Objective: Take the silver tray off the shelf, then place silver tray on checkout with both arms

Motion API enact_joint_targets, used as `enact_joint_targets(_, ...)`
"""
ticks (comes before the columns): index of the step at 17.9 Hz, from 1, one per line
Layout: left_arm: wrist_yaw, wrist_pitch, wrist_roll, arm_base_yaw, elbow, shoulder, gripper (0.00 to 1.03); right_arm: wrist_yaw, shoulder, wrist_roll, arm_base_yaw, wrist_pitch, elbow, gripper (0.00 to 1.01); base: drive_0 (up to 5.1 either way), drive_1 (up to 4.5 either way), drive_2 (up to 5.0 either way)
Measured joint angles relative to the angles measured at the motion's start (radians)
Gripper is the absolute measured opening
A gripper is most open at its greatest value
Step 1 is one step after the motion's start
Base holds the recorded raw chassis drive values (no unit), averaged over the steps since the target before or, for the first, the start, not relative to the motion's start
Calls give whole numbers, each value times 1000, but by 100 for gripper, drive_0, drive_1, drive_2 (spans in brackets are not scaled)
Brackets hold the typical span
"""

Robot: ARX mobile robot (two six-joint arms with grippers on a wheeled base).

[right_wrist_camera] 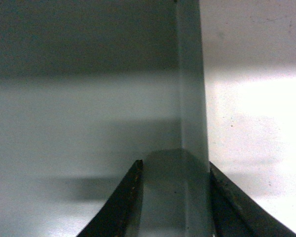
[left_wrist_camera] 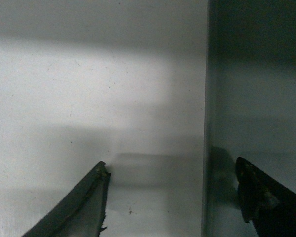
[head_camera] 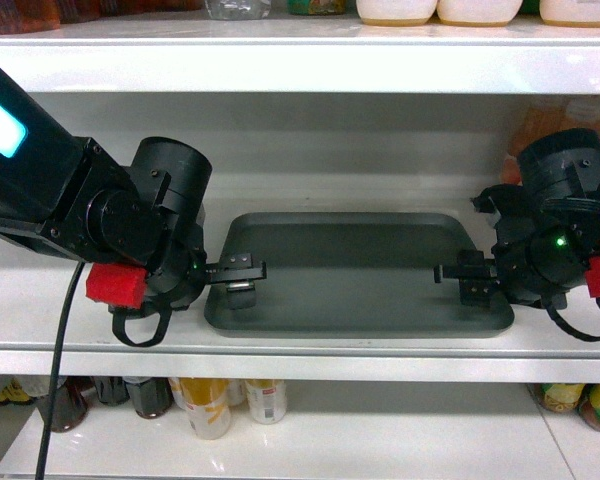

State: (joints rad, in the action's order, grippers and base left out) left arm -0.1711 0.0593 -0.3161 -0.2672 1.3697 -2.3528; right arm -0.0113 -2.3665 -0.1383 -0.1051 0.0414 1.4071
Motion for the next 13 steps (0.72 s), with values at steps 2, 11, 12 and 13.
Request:
enact_joint_targets(2, 12, 1, -8, 6, 0, -2, 62, -5, 0, -1, 1, -5, 0, 27, 0, 0, 0)
enact_joint_targets(11, 109, 71, -74, 14, -56, 9, 3, -24, 24, -7, -3, 70, -71, 4, 0, 0, 0)
enact_joint_targets(12, 110, 82, -77, 13, -72, 18, 3, -40, 31, -7, -8, 69, -79, 4, 0, 0, 0)
enact_joint_targets(13, 113, 98, -81, 11, -97, 29, 3, -39, 42, -10, -11, 77, -99, 4, 0, 0, 0)
